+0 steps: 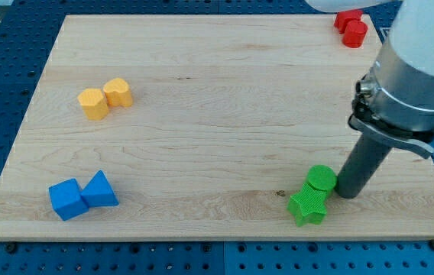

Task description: Separate the green circle from the green star

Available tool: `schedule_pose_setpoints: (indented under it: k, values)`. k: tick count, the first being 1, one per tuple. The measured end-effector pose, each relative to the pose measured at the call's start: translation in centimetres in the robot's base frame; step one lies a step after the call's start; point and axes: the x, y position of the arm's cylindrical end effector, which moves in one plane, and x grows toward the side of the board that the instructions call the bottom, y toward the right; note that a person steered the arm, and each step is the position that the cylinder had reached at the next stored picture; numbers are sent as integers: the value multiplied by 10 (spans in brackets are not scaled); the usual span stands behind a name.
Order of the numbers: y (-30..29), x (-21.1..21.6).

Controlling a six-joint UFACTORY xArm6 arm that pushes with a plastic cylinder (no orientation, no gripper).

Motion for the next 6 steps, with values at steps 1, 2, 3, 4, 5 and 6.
schedule_pose_setpoints:
  k: [1, 2, 3, 4, 5, 6]
  values:
    - [-11, 0]
    - [-24, 0]
    - [-30, -1]
    - [-33, -4]
    - [-56, -12]
    - [-73, -19]
